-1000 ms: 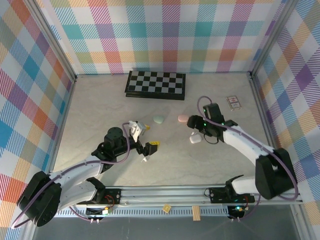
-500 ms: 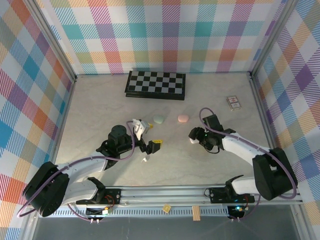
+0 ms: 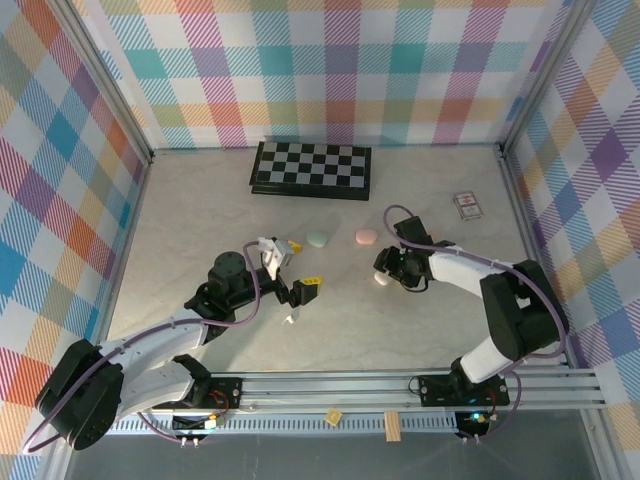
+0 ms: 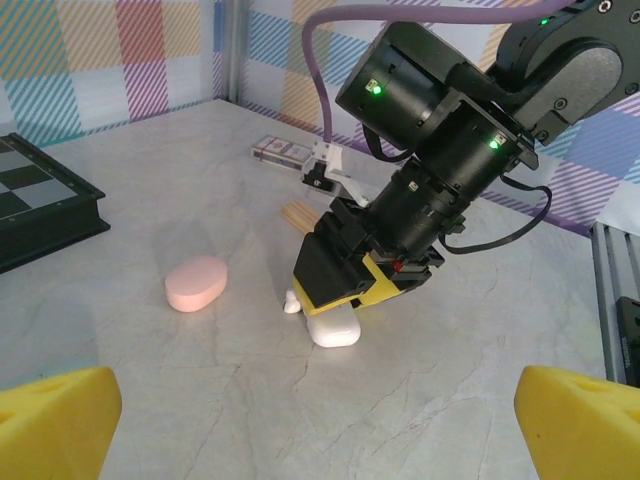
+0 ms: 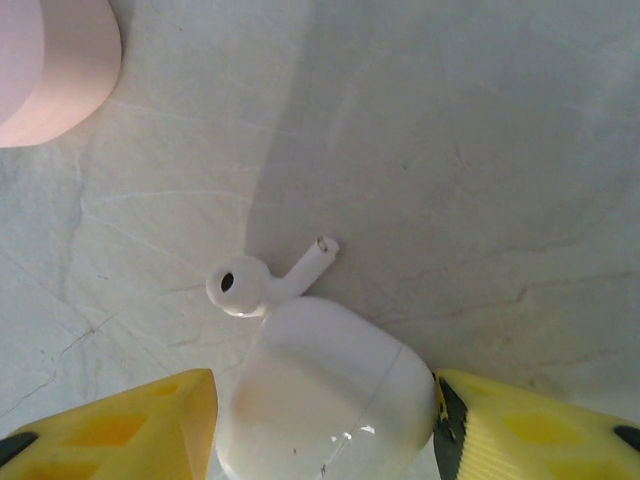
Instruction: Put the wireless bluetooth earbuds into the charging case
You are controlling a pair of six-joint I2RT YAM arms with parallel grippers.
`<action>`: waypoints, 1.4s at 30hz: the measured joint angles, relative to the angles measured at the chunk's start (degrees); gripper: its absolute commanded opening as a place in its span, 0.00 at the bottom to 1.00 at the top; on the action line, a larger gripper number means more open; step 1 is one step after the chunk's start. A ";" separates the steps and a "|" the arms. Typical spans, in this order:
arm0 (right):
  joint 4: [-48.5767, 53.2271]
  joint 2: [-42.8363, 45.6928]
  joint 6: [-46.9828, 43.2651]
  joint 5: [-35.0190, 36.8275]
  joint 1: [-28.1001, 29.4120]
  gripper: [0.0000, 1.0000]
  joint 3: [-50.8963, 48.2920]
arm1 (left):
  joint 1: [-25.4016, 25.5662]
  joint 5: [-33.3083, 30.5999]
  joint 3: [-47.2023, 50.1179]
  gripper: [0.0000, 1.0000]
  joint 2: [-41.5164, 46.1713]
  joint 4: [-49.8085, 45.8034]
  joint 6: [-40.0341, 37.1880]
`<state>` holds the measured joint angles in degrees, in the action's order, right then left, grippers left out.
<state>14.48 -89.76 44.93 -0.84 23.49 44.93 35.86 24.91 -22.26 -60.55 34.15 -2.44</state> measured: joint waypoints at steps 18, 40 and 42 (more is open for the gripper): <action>15.32 -8.39 -8.55 14.99 10.32 0.59 11.91 | 0.00 -0.59 0.04 1.00 -0.50 0.02 0.02; 9.75 11.72 -27.54 7.89 14.69 0.44 3.50 | -0.17 -8.76 -7.58 1.00 1.62 -18.21 14.69; 8.76 15.02 -31.10 6.25 16.31 0.44 3.50 | -0.37 -8.74 -12.74 1.00 1.64 -26.12 18.23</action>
<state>23.24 -74.74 13.82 5.41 39.79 48.42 35.48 16.16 -35.00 -58.92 8.03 15.79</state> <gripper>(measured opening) 0.446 0.996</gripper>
